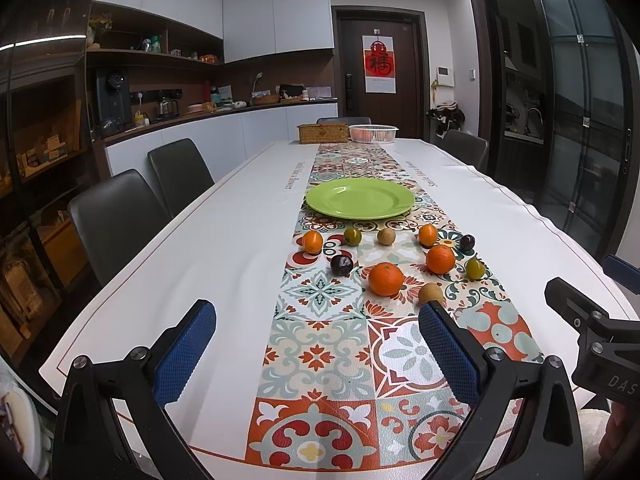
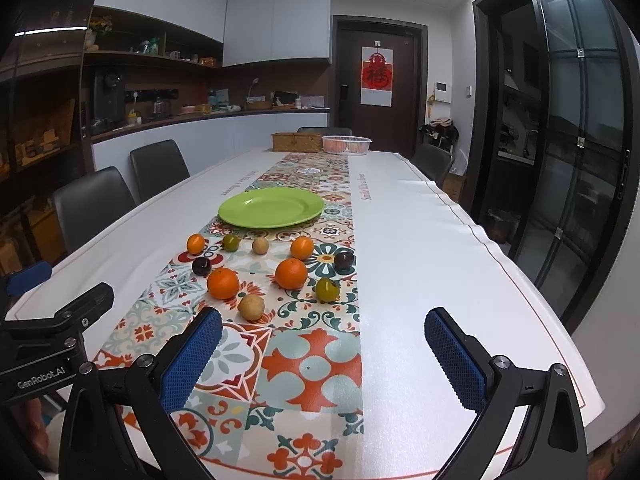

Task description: Organize fruits

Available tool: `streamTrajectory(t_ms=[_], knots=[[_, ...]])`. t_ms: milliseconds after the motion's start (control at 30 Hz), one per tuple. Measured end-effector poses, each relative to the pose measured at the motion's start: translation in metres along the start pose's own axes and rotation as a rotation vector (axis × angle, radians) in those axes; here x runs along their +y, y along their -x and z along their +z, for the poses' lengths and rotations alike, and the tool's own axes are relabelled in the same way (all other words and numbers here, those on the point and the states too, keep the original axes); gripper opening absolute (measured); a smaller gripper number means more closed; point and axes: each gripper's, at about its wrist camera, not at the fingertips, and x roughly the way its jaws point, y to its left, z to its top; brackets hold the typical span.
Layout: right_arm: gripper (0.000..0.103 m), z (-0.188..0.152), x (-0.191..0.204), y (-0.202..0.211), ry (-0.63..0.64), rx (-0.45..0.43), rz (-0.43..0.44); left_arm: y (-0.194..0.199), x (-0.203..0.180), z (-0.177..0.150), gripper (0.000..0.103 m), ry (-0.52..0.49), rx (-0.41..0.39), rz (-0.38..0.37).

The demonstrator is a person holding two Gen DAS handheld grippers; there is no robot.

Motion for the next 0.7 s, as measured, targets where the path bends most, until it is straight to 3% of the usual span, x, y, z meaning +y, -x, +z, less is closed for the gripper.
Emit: streamTrajectory(t_ms=[700], knots=[[0.103, -0.0002, -0.0003, 0.0011, 0.000, -0.004, 0.001, 0.0017, 0.0002, 0.0007, 0.103, 0.001, -0.005, 0.002]])
